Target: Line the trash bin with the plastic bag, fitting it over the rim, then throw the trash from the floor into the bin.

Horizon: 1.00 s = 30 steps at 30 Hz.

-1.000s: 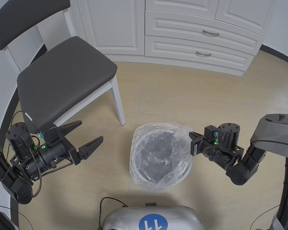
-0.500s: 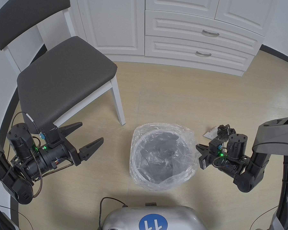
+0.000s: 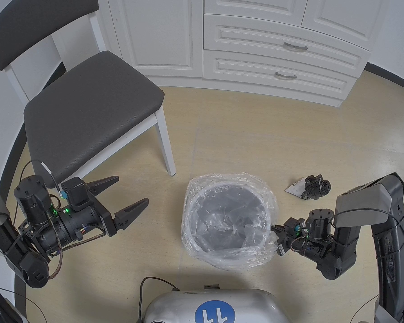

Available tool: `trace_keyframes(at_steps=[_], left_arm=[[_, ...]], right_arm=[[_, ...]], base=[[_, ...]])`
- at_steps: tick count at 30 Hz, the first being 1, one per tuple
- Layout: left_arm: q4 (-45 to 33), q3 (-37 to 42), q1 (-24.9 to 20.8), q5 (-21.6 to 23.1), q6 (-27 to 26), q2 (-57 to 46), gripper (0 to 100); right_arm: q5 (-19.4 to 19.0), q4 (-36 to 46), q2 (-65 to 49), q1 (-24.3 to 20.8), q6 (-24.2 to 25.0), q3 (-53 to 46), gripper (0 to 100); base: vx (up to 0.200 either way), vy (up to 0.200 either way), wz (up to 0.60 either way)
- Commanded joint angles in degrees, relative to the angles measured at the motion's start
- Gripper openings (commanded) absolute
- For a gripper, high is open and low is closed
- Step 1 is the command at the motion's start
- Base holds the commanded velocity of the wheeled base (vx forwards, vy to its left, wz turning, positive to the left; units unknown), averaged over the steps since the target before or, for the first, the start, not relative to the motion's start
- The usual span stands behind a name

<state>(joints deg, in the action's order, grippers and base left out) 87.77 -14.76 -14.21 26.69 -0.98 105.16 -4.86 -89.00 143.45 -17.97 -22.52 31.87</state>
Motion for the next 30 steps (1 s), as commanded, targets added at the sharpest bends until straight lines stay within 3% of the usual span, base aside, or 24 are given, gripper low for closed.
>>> trace_keyframes(at_steps=[1, 11, 18, 22, 26, 27, 30], left_arm=[[0.03, 0.0, -0.11, -0.05, 0.01, 0.49, 100], [0.03, -0.35, -0.02, -0.05, 0.01, 1.54, 100], [0.03, -0.79, 0.33, -0.14, 0.01, 2.25, 100], [0.03, -0.97, 0.5, -0.14, 0.01, 2.6, 100], [0.03, -0.97, 0.5, -0.14, 0.01, 2.6, 100], [0.03, -0.97, 0.5, -0.14, 0.01, 2.6, 100], [0.03, -0.97, 0.5, -0.14, 0.01, 2.6, 100]], right_arm=[[0.12, -1.0, 3.77, 0.92, -0.07, 1.88, 0], [1.17, -1.0, 5.97, 1.45, 0.02, 6.72, 0], [6.18, 0.59, 5.97, 1.36, -0.07, 8.39, 0], [11.63, 2.08, 5.97, 0.83, -0.34, 9.18, 0], [12.42, 2.08, 5.88, 0.57, -0.69, 9.09, 0], [12.16, 1.82, 5.7, 0.57, -0.69, 8.74, 100], [12.07, 1.29, 3.77, 0.13, -0.69, 7.42, 100]], base=[[0.0, 0.0, 0.0], [0.0, 0.0, 0.0], [0.0, 0.0, 0.0], [0.0, 0.0, 0.0], [0.0, 0.0, 0.0], [0.0, 0.0, 0.0], [0.0, 0.0, 0.0]])
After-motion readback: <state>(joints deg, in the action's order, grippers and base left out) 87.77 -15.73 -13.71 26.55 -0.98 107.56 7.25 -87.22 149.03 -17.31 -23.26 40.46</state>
